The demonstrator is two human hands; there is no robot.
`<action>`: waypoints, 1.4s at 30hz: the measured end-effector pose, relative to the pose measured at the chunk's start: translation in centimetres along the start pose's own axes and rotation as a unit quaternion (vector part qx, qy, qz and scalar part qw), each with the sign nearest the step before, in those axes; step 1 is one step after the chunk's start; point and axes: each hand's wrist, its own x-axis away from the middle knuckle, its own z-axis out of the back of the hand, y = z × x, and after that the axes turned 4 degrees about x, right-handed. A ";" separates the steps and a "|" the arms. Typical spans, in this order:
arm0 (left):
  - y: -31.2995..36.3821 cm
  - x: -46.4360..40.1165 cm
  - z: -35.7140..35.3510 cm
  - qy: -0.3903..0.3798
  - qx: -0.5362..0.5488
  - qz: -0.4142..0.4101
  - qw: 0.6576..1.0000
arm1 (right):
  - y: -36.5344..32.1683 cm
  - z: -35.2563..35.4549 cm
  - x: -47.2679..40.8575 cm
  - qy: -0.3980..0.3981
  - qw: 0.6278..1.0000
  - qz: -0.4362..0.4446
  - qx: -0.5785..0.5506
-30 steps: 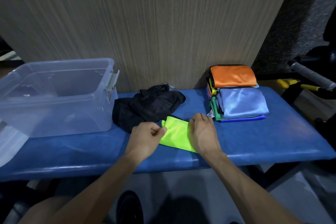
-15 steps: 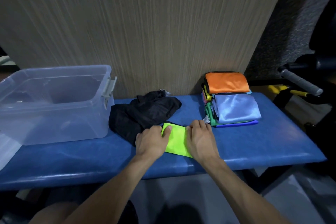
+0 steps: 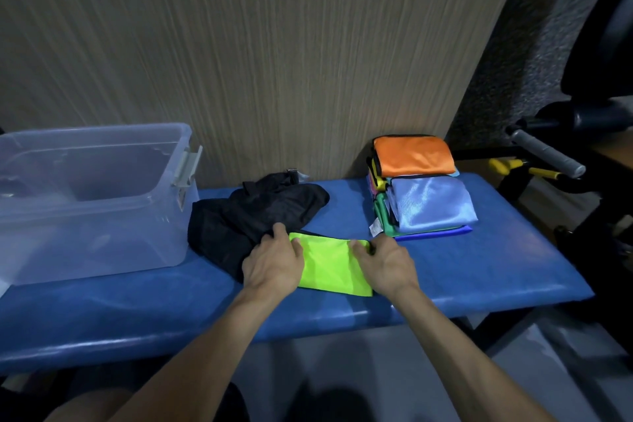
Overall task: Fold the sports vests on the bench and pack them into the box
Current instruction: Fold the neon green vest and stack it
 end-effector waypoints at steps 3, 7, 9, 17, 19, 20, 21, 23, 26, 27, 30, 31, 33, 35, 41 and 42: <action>0.1 -0.1 -0.7 -0.002 -0.026 -0.012 1.000 | -0.4 0.1 0.2 0.020 0.996 0.004 -0.089; 0.1 0.2 -1.6 0.033 -0.006 -0.001 0.999 | -0.7 -0.3 0.3 0.034 0.964 -0.023 -0.263; 0.3 0.5 -2.1 0.049 0.006 0.009 0.999 | -0.6 -0.6 0.2 0.033 0.953 -0.045 -0.298; 1.1 1.2 -2.9 0.064 0.086 0.027 0.994 | 0.6 -1.2 -0.4 0.033 0.924 -0.068 -0.375; 1.5 1.4 -2.8 0.059 0.100 0.021 0.993 | 0.8 -0.8 -0.1 0.044 0.923 -0.053 -0.378; 1.8 1.4 -2.7 0.058 0.119 0.017 0.991 | 0.8 -0.4 0.0 0.051 0.923 -0.043 -0.380; 2.1 1.3 -2.5 0.053 0.155 0.017 0.986 | 0.9 0.2 0.2 0.060 0.920 -0.031 -0.385; 3.0 0.7 -1.8 0.039 0.262 0.031 0.964 | 0.9 1.6 0.2 0.074 0.913 -0.003 -0.401; 5.3 -1.0 -0.7 0.028 0.380 0.038 0.924 | 1.2 4.5 -0.8 0.094 0.899 0.033 -0.426; 6.4 -1.6 -0.5 0.031 0.410 0.028 0.911 | 1.3 5.7 -1.3 0.098 0.894 0.038 -0.436; 10.1 -3.8 0.2 0.032 0.497 -0.004 0.867 | 1.8 9.6 -4.0 0.105 0.879 0.055 -0.462; 11.5 -5.0 0.4 0.031 0.512 -0.013 0.859 | 1.8 10.9 -5.2 0.107 0.876 0.064 -0.465; 14.5 -7.7 0.5 0.043 0.529 -0.028 0.847 | 1.6 13.3 -8.2 0.119 0.875 0.077 -0.463; 17.6 -10.6 0.4 0.059 0.537 -0.034 0.841 | 1.1 15.6 -11.6 0.125 0.875 0.085 -0.459; 22.5 -16.9 0.2 0.124 0.472 -0.028 0.872 | -0.1 19.0 -20.4 0.110 0.901 0.083 -0.412; 22.5 -17.4 -0.1 0.125 0.436 -0.026 0.891 | 0.1 18.7 -21.5 0.107 0.918 0.080 -0.374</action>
